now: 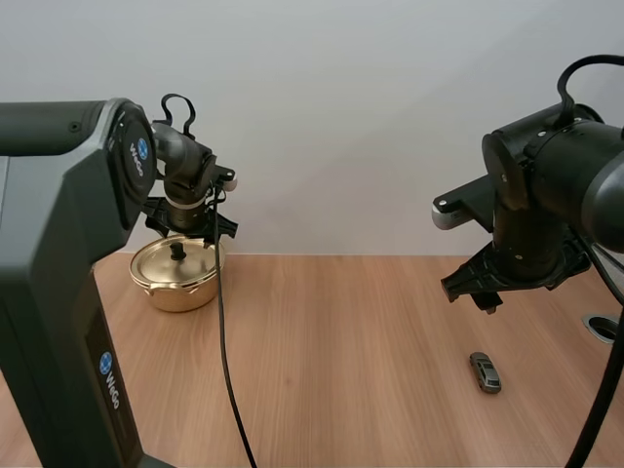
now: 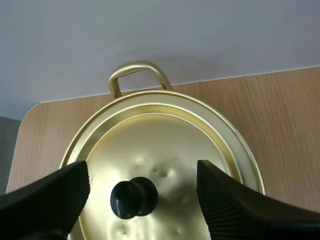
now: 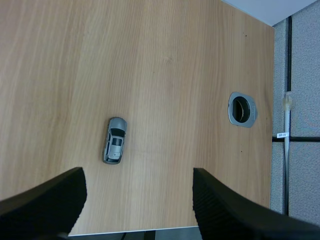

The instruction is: Open the pot, put the car inside, and close it

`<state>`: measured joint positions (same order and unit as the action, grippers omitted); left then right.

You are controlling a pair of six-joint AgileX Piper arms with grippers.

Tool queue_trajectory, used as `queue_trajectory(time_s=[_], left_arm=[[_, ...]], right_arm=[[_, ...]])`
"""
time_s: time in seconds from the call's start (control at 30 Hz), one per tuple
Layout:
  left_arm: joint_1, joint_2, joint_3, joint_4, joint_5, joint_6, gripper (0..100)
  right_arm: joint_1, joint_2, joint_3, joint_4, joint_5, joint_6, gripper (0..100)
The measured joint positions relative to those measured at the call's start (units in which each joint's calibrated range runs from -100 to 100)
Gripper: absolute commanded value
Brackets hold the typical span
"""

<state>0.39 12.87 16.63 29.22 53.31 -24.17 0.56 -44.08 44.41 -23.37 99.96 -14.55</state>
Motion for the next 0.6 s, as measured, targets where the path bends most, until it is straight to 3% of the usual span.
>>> queue_trajectory(time_s=[0.2,0.6], left_arm=[[1.87,0.0,-0.42,-0.23,-0.22,0.0,100],[1.86,0.0,-0.42,-5.92,1.47,3.98,100]], right_arm=[[0.0,0.0,0.0,0.0,0.0,0.0,100],[0.0,0.0,0.0,0.0,0.0,0.0,100]])
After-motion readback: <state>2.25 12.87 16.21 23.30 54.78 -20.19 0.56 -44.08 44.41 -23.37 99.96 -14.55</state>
